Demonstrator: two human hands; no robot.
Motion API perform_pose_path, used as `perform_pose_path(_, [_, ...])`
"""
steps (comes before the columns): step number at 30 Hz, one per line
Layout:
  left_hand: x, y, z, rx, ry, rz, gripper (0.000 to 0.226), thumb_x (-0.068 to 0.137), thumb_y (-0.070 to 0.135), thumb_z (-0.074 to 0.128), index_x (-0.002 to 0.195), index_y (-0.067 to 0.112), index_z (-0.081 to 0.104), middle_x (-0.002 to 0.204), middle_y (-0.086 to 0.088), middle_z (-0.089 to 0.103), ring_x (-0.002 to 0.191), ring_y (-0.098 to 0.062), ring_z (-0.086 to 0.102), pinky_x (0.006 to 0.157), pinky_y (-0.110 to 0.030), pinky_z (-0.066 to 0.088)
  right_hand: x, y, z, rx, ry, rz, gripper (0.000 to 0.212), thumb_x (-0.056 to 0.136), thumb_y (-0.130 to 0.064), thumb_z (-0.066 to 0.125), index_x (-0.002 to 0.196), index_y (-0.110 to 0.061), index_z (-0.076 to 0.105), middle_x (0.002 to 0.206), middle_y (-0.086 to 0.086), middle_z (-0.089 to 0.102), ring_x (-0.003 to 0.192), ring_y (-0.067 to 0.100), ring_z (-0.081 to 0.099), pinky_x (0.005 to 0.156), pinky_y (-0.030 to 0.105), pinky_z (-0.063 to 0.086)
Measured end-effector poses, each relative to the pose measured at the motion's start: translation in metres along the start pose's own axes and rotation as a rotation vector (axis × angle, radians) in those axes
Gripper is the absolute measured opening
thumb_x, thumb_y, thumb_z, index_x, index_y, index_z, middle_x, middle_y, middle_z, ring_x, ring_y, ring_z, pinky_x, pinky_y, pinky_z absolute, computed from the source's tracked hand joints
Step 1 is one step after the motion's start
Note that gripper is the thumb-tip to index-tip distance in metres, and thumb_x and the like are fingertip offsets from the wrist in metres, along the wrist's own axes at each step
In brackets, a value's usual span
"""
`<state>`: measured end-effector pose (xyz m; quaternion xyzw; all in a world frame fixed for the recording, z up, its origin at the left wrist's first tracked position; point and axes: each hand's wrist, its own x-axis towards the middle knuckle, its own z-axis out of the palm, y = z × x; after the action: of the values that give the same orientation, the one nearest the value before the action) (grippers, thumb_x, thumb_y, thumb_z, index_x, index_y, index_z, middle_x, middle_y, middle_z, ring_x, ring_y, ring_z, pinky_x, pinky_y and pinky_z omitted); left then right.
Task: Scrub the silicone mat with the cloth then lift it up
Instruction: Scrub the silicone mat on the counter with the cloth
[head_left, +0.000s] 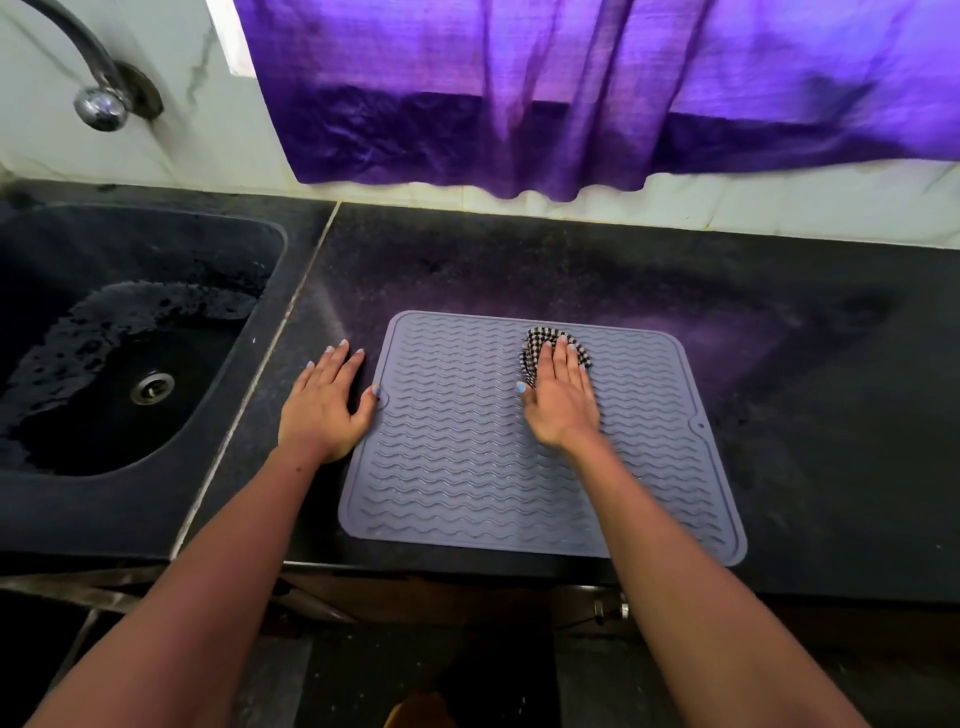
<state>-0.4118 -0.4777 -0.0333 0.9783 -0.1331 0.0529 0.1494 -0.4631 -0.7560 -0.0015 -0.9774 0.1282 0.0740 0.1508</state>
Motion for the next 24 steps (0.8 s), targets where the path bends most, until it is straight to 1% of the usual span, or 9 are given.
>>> perform_pose_path(2, [0.0,0.0,0.001,0.003,0.0,0.0,0.084,0.08,0.062,0.011,0.145,0.014,0.033,0.155,-0.006,0.024,0.145,-0.02,0.018,0.119,-0.036,0.01,0.001,0.002,-0.004,0.036,-0.036,-0.036,0.068,0.099,-0.034,0.033,0.148,-0.01,-0.008,0.155,0.007,-0.02,0.143,0.02,-0.017,0.117,0.033,-0.007])
perform_pose_path(4, [0.0,-0.001,0.001,-0.004,0.0,-0.004,0.084,0.08,0.063,0.012,0.145,0.015,0.034,0.155,-0.006,0.024,0.145,-0.019,0.018,0.119,-0.036,0.01,0.003,0.005,-0.013,0.228,-0.076,-0.062,0.063,0.1,-0.03,0.034,0.149,-0.012,0.0,0.156,0.002,-0.013,0.145,0.019,-0.011,0.117,0.033,-0.004])
perform_pose_path(6, [0.0,-0.002,0.0,-0.013,-0.005,-0.004,0.085,0.08,0.064,0.011,0.145,0.015,0.033,0.156,-0.006,0.024,0.145,-0.019,0.017,0.119,-0.036,0.009,0.003,0.008,-0.033,0.705,-0.128,0.019,0.05,0.1,-0.021,0.035,0.147,-0.011,0.021,0.155,0.002,0.018,0.141,0.018,0.02,0.115,0.033,0.015])
perform_pose_path(8, [-0.001,-0.002,0.0,-0.018,-0.004,0.001,0.085,0.079,0.064,0.012,0.145,0.015,0.034,0.155,-0.006,0.024,0.145,-0.018,0.017,0.119,-0.036,0.009,0.002,0.019,-0.051,1.003,-0.023,0.127,0.042,0.1,-0.015,0.036,0.141,-0.006,0.036,0.135,0.005,0.046,0.118,0.016,0.045,0.102,0.028,0.033])
perform_pose_path(9, [-0.001,-0.002,0.0,-0.016,0.0,0.0,0.086,0.079,0.064,0.012,0.145,0.015,0.034,0.155,-0.006,0.025,0.145,-0.019,0.018,0.119,-0.036,0.01,-0.001,0.023,-0.058,0.937,0.077,0.16,0.042,0.1,-0.015,0.037,0.14,-0.005,0.036,0.135,0.004,0.047,0.119,0.017,0.046,0.103,0.029,0.033])
perform_pose_path(11, [0.0,-0.002,-0.001,-0.012,0.007,-0.002,0.086,0.078,0.065,0.011,0.145,0.015,0.034,0.155,-0.006,0.025,0.145,-0.019,0.018,0.119,-0.036,0.01,-0.013,0.03,-0.057,0.636,0.223,0.132,0.048,0.099,-0.013,0.038,0.145,-0.007,0.027,0.151,0.004,0.031,0.138,0.02,0.029,0.116,0.034,0.022])
perform_pose_path(14, [0.0,-0.001,-0.001,-0.011,0.001,-0.003,0.087,0.078,0.065,0.01,0.145,0.015,0.034,0.155,-0.006,0.025,0.145,-0.019,0.018,0.119,-0.035,0.009,-0.038,0.028,-0.024,0.317,0.199,0.047,0.057,0.097,-0.008,0.038,0.148,-0.008,0.014,0.157,0.006,0.008,0.146,0.02,0.008,0.12,0.033,0.006])
perform_pose_path(17, [0.0,0.0,-0.002,-0.005,0.003,0.0,0.087,0.078,0.064,0.01,0.145,0.015,0.033,0.155,-0.006,0.025,0.145,-0.019,0.018,0.119,-0.035,0.009,-0.044,0.027,0.008,0.013,0.183,0.011,0.065,0.097,-0.019,0.035,0.148,-0.008,-0.003,0.157,0.008,-0.01,0.145,0.018,-0.008,0.118,0.03,-0.006])
perform_pose_path(24, [-0.001,0.0,-0.001,-0.009,0.001,-0.007,0.085,0.079,0.064,0.012,0.145,0.014,0.035,0.155,-0.006,0.026,0.145,-0.019,0.018,0.118,-0.035,0.009,-0.035,0.033,-0.001,0.027,0.061,-0.015,0.061,0.1,-0.026,0.033,0.149,-0.012,0.001,0.158,0.003,-0.009,0.145,0.015,-0.009,0.115,0.028,-0.007])
